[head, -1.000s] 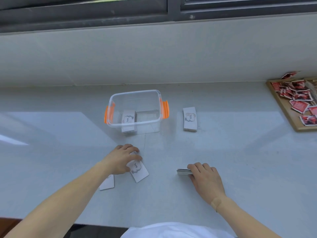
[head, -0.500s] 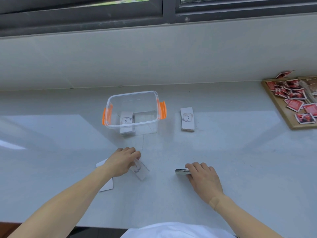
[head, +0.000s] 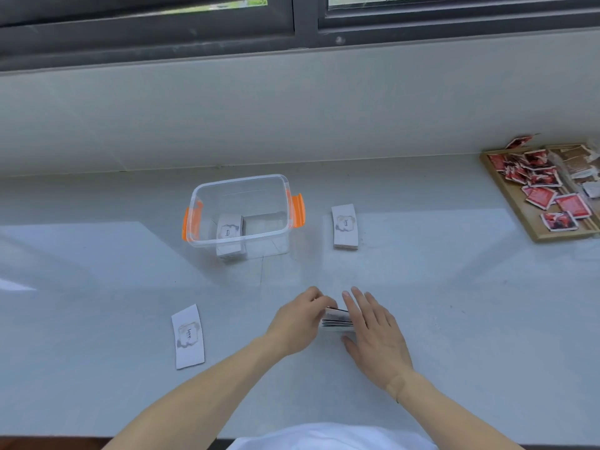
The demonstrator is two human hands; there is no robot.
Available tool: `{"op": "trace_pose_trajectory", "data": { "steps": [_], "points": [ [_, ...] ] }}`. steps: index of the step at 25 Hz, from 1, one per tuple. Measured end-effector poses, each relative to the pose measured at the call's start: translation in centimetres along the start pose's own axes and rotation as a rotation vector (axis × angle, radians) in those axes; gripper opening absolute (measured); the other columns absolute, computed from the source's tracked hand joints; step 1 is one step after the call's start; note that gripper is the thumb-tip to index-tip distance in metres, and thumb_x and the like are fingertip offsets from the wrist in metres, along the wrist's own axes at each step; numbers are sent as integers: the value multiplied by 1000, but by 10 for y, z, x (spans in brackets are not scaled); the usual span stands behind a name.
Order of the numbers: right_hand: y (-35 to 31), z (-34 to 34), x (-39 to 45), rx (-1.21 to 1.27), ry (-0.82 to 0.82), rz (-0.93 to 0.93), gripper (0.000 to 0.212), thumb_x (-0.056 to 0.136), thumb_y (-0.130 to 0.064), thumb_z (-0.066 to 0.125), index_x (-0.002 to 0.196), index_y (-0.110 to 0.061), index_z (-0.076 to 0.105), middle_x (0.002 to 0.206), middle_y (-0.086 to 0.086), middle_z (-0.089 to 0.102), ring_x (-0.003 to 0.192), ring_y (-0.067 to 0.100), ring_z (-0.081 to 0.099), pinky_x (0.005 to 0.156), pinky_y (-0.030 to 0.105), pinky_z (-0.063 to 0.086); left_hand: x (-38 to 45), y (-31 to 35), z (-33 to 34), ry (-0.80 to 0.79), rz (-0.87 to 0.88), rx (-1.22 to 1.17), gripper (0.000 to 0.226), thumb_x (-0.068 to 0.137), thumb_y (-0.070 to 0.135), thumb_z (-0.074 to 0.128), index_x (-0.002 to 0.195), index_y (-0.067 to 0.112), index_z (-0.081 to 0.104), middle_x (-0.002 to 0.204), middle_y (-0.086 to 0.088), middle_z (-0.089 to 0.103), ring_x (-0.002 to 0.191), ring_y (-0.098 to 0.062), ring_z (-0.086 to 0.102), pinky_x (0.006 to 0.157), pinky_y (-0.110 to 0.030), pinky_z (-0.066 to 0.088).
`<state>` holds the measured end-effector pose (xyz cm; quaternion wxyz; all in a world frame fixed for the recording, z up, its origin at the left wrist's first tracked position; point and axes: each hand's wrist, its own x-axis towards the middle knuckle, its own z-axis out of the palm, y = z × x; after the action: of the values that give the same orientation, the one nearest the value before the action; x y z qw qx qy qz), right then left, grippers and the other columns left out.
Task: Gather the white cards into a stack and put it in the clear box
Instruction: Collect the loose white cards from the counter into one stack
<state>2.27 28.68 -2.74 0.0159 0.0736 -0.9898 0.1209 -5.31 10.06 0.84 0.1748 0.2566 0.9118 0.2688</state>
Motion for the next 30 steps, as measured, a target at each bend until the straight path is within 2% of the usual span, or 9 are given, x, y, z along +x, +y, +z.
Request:
{"op": "trace_pose_trajectory", "data": {
  "steps": [5,10,12,15,18,22,25,30],
  "points": [
    [-2,0,0,-45,24,8,87,77,-33,74,147,-13,27,151,11,40,137,38,37,105,51,42,4,19,16,-96,-68,-309,36,97,6,39,121,20,62,117,-2,59,110,-16,56,98,-27,43],
    [-1,2,3,-107,5,10,67,77,-32,73,135,-6,49,144,12,47,133,41,41,105,54,41,5,30,22,-147,-180,-480,37,83,7,50,114,20,65,115,0,62,108,-12,58,99,-30,45],
    [-1,2,5,-81,-20,9,60,77,-29,74,130,-9,53,133,8,57,123,37,52,100,49,46,6,31,21,-142,-235,-553,37,78,7,52,109,20,65,113,-1,64,107,-13,60,98,-31,47],
    [-1,-3,7,-40,-31,29,53,75,-29,77,124,-16,58,110,0,66,98,28,62,79,40,55,1,24,16,-92,-305,-630,36,70,15,49,104,21,61,111,2,64,105,-11,59,91,-23,45],
    [-3,-7,8,-28,-39,27,53,74,-28,79,123,-24,59,102,-2,66,84,27,62,63,37,52,-12,-8,-1,-43,-261,-414,44,70,16,50,113,24,58,118,7,59,114,-8,52,97,-23,39],
    [-4,-10,7,-2,-36,4,43,79,-22,75,117,-31,60,101,-2,64,80,28,59,58,37,48,-43,-82,-51,-95,-143,186,52,74,17,55,124,30,54,129,4,51,122,-19,45,99,-33,38],
    [-5,-12,7,0,-44,16,34,79,-20,76,109,-29,63,98,-2,65,79,28,58,57,37,47,-75,-133,-90,-213,-136,497,60,74,16,53,130,38,47,138,7,44,133,-20,36,104,-35,34],
    [-5,-12,8,6,-45,29,24,78,-20,76,99,-26,64,92,-3,64,76,29,56,55,37,44,-112,-173,-124,-449,-113,782,72,77,21,54,139,47,27,157,13,16,146,-20,11,113,-34,28]
  ]
}}
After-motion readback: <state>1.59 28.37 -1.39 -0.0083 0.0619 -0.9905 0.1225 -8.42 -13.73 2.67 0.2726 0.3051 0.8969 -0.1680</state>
